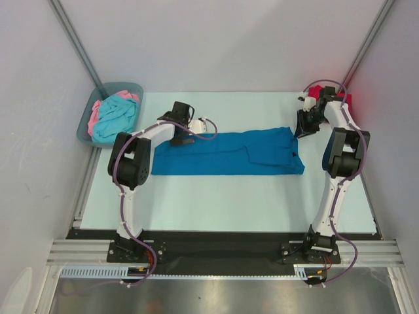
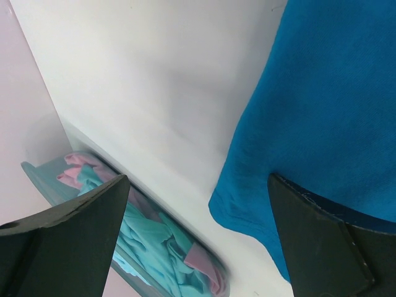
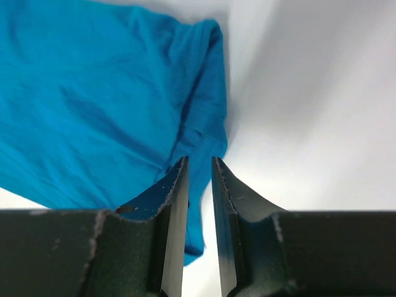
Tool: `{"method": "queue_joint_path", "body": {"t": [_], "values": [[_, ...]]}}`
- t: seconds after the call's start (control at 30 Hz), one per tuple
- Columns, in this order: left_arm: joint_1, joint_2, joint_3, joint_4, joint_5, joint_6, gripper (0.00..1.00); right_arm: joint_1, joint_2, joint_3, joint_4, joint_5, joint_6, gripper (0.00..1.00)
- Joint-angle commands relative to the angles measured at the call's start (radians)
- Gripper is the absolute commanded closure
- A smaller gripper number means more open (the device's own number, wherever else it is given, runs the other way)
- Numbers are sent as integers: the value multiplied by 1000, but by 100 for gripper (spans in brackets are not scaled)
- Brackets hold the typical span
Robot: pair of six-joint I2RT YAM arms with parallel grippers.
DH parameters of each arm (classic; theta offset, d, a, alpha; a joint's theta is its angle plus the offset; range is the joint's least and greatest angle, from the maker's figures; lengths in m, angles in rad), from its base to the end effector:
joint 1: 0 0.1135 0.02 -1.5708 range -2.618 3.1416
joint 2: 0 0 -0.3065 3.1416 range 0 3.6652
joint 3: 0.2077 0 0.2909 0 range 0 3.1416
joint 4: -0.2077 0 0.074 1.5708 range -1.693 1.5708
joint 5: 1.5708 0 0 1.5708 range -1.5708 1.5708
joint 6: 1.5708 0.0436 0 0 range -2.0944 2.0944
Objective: Fold and stack the t-shirts
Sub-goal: Fold the tshirt
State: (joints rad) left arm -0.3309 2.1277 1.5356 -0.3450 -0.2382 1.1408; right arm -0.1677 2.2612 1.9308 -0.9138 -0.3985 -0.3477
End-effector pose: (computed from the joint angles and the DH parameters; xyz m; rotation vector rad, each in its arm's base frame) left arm 0.4957 -0.1594 0.1708 1.6582 1.9822 0.6176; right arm 0.5358 -0.0735 0.2061 -0.3319 2.6790 0.4135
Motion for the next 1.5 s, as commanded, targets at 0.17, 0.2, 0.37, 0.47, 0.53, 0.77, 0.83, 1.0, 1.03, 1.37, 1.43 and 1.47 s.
{"method": "queue_joint_path", "body": {"t": [0.17,0.2,0.37,0.47,0.53,0.77,0.83,1.0,1.03,1.37,1.43,1.47], "values": [[-16,-8,24,18,-13,-16,0,0,73,145,15,-63,47,73],[-16,-6,26,18,-13,-15,0,2,81,154,16,-66,52,73],[-19,-3,27,18,-15,-15,0,7,132,195,32,-83,64,73],[-22,-5,27,18,-15,-15,0,14,155,226,33,-94,67,73],[-23,-3,27,18,-16,-13,0,22,159,246,32,-92,65,73],[-26,-5,24,18,-19,-18,0,40,163,273,32,-86,72,73],[-26,-3,24,18,-18,-18,0,43,159,272,32,-83,72,73],[-28,0,31,20,-15,-18,0,45,150,270,33,-48,62,73],[-30,1,32,18,-15,-18,0,43,149,269,33,-37,59,73],[-37,5,35,18,-13,-24,0,31,87,263,35,-22,58,73],[-37,5,35,18,-12,-23,0,33,64,263,35,-29,58,75],[-39,5,35,17,-12,-23,0,36,60,260,35,-31,59,78]]}}
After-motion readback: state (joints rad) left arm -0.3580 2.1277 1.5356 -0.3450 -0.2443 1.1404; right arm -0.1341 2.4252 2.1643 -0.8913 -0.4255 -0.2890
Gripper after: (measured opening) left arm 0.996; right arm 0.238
